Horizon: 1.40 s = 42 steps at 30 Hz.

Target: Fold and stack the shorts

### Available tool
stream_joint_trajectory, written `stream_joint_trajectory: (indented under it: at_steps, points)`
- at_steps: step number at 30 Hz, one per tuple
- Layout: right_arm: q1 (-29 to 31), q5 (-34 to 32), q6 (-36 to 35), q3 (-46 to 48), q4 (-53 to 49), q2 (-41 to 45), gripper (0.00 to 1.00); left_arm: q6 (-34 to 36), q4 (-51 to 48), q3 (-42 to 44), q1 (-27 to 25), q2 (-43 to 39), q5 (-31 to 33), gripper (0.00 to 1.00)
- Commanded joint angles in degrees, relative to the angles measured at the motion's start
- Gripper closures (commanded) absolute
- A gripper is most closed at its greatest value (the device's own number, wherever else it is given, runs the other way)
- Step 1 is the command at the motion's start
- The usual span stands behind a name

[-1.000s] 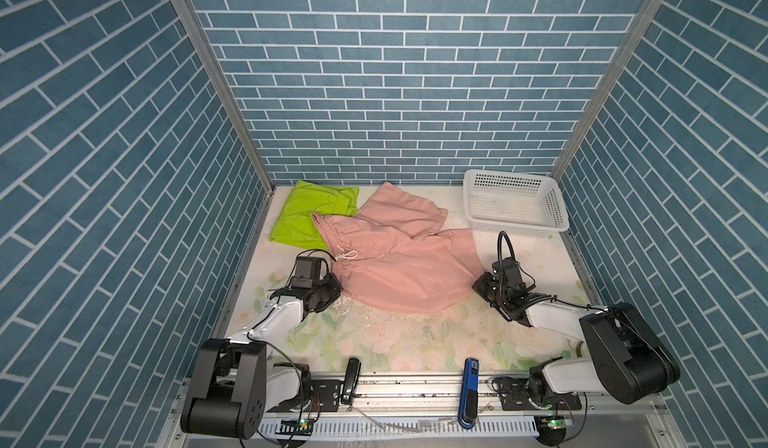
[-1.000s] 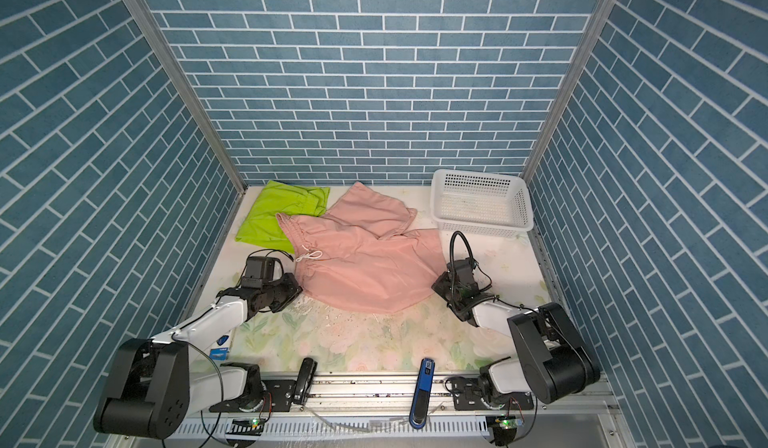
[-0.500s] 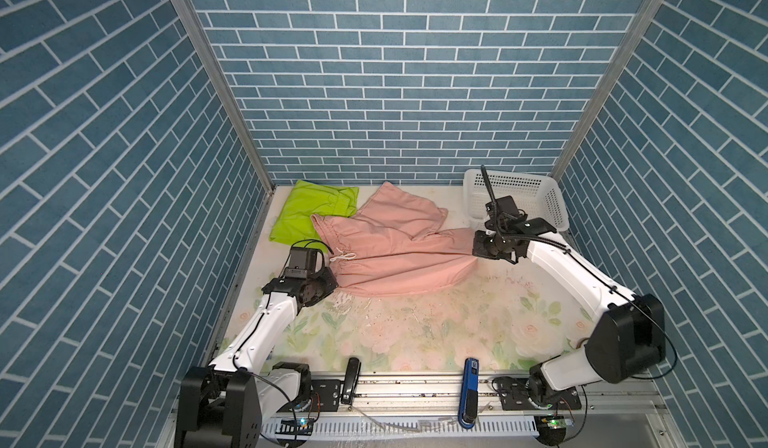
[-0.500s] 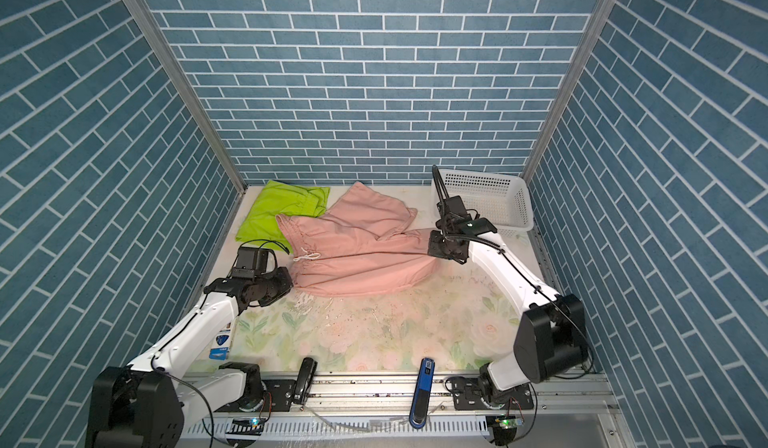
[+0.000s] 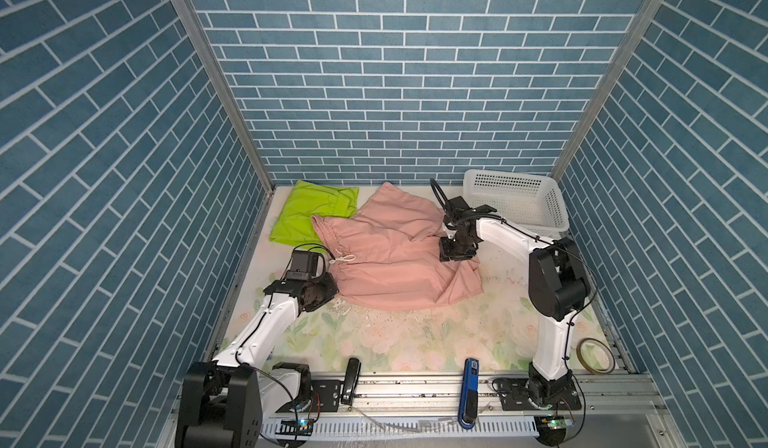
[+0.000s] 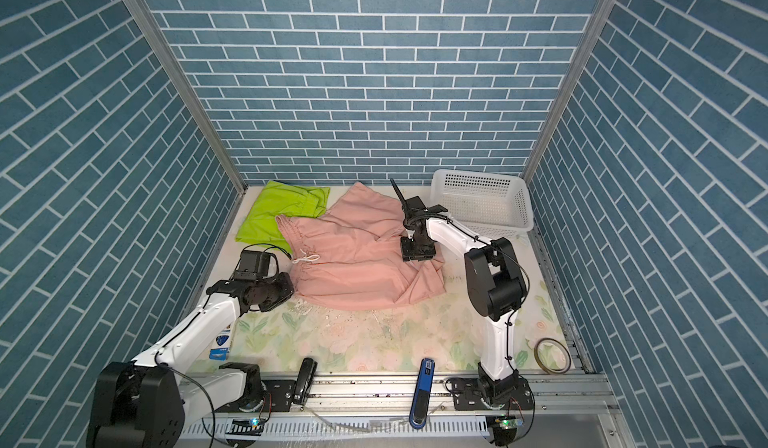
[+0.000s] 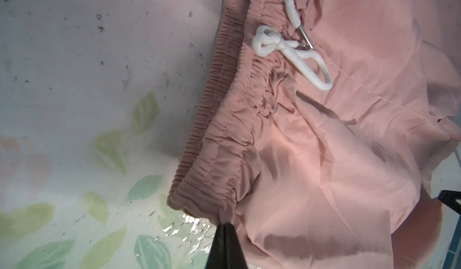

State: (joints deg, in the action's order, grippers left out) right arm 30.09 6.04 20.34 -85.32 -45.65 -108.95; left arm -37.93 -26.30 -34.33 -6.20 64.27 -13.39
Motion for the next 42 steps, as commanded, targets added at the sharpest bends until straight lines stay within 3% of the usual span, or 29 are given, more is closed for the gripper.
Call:
stream_joint_trajectory:
  at_steps: [1,7,12,16,24,31,34,37,39,42]
  points:
    - [-1.55,-6.6,5.65,8.82,3.23,14.47,0.46,0.39,-1.19,0.84,-0.1,-1.13,-0.41,1.0]
    - [-3.99,-8.94,23.2,33.8,10.85,38.16,0.46,0.08,-1.29,0.92,-0.05,-1.41,-0.24,1.0]
    - [-3.79,-5.51,37.48,51.12,21.71,51.37,0.46,-0.47,-0.58,1.24,-0.05,-2.18,-0.94,1.0]
    - [-2.31,-5.69,43.17,59.3,32.26,52.53,0.46,-0.26,-1.06,0.76,-0.04,-2.46,-1.19,1.0]
    - [-1.55,-6.15,47.1,66.16,51.41,46.62,0.43,-0.3,-3.19,0.36,-0.11,-4.82,-1.03,1.0]
    - [-1.0,-6.51,49.57,69.91,60.87,40.8,0.44,-0.12,-4.24,0.05,-0.08,-5.74,-0.76,1.0]
    - [-0.73,-7.35,49.6,70.52,62.67,38.62,0.55,-0.21,-4.2,0.26,-0.06,-5.74,-0.6,1.0]
    - [-0.74,-8.13,48.85,70.62,62.7,38.42,0.81,-0.06,-4.79,0.18,-0.06,-6.05,-0.09,1.0]
    - [-0.71,-9.28,46.82,68.73,57.62,40.73,0.97,0.61,-6.97,-0.81,-0.04,-6.59,1.06,1.0]
    - [-0.65,-13.0,39.86,62.17,42.35,46.37,1.0,1.94,-12.71,-3.81,-0.09,-8.28,2.97,1.0]
